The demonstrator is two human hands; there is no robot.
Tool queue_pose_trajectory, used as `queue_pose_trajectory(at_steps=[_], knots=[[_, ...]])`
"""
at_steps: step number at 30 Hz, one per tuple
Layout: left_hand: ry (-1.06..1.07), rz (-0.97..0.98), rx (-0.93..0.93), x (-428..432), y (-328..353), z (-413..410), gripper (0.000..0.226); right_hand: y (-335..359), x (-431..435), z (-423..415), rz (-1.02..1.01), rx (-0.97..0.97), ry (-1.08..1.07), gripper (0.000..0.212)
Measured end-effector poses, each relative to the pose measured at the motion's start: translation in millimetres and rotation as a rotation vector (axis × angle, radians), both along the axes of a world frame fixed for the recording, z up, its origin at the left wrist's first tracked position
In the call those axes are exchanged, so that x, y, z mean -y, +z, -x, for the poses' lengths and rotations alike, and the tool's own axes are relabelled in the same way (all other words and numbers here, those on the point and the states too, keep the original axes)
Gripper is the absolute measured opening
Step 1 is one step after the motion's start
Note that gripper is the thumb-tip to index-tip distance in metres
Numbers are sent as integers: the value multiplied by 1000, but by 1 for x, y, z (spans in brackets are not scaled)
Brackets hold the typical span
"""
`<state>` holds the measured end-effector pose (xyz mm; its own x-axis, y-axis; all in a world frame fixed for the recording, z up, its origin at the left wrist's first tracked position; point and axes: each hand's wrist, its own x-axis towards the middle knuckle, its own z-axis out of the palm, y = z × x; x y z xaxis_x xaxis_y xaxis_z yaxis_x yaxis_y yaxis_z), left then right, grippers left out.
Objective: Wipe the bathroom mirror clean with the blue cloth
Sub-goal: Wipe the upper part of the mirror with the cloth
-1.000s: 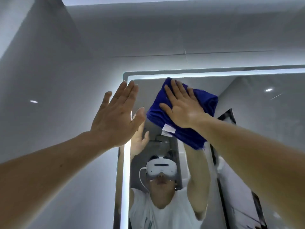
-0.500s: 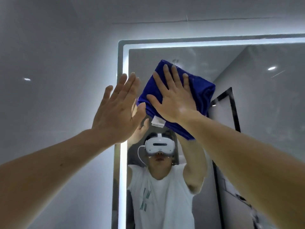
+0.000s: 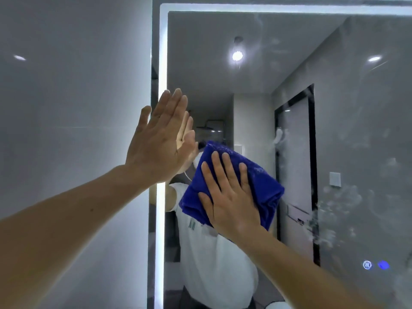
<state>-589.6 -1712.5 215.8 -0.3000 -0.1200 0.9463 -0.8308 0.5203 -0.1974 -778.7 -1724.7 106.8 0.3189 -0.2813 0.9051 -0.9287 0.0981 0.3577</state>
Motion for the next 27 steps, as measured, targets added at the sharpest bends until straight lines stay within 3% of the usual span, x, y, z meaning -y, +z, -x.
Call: queue_pose_trajectory(at_steps=[8,12,17,22,27], knots=[[-1,-68,-4,-8,-23,7,73,-105,-8,11,-134,-64,-13,61],[-4,-88,10,-11,-39,8,70,-123,-16,16,-212,-147,-68,56],[22,-97,39,-10,-61,6,69,-75,-21,21,-190,-199,-37,57],[12,-120,25,-3,-84,-2,70,47,-6,18,17,85,-51,61],[-9,-158,21,3,-109,-2,69,45,-1,1,104,225,-31,64]])
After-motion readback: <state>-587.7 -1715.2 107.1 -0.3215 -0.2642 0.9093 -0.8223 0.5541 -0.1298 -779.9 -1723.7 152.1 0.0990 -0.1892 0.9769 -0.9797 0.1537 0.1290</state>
